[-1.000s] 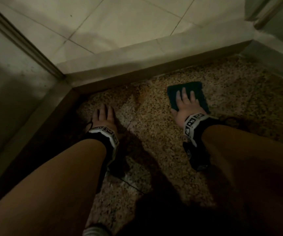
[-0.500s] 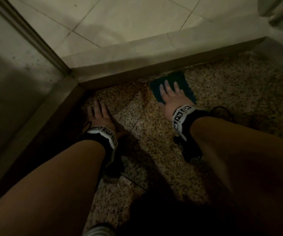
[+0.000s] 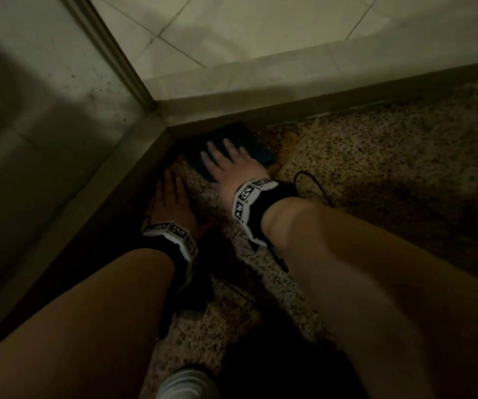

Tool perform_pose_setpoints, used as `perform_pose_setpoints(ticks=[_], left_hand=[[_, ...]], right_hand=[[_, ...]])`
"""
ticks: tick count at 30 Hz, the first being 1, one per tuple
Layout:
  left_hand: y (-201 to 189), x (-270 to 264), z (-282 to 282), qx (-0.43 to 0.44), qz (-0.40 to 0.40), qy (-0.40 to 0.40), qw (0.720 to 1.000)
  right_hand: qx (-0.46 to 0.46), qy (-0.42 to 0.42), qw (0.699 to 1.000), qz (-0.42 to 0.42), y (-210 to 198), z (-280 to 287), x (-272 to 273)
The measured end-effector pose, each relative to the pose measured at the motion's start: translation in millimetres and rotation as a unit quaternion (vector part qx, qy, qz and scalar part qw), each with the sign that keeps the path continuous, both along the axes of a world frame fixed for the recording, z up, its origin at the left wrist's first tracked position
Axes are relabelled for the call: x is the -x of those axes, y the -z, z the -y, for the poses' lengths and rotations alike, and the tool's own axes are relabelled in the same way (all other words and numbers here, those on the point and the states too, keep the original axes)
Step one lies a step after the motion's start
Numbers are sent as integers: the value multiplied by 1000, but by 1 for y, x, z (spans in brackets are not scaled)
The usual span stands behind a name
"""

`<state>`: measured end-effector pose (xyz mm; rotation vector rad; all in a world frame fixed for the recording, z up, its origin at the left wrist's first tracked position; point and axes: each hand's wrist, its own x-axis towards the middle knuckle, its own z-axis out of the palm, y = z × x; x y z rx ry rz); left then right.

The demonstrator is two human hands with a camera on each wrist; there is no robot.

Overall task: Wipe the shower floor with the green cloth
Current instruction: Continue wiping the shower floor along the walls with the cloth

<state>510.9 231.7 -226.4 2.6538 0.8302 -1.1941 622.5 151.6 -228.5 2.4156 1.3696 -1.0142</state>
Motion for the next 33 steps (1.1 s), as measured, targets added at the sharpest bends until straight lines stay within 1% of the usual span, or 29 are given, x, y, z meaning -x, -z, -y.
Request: perform_pose_setpoints(ticks=[4, 7, 9, 13, 15, 19, 23, 25, 30, 33], left_hand=[[-3, 10, -6, -25, -24, 13, 999], [-4, 11, -8, -31, -27, 7, 999], [-5, 5, -7, -21, -15, 1, 1000], [-8, -10, 0, 5, 37, -7, 999], [-10, -16, 6, 14, 43, -8, 999], [-14, -26, 20, 28, 19, 22, 999], [-13, -30, 20, 31, -14, 15, 999], [-13, -27, 17, 25, -31, 14, 999], [-12, -19, 6, -1, -65, 6, 998], [-13, -17, 8, -11, -68, 16, 998]], right_hand=[[-19, -28, 999, 8, 4, -9, 8], [-14, -52, 999, 7, 3, 1, 5], [-12, -50, 999, 6, 3, 13, 2], [-25, 5, 1000, 14, 5, 42, -16], [-21, 35, 999, 25, 6, 53, -30], [4, 94, 995, 28, 7, 64, -48], [23, 102, 994, 24, 4, 59, -45], [24, 80, 996, 18, 2, 60, -39], [16, -66, 997, 29, 2, 71, -8], [26, -117, 993, 22, 2, 77, 3]])
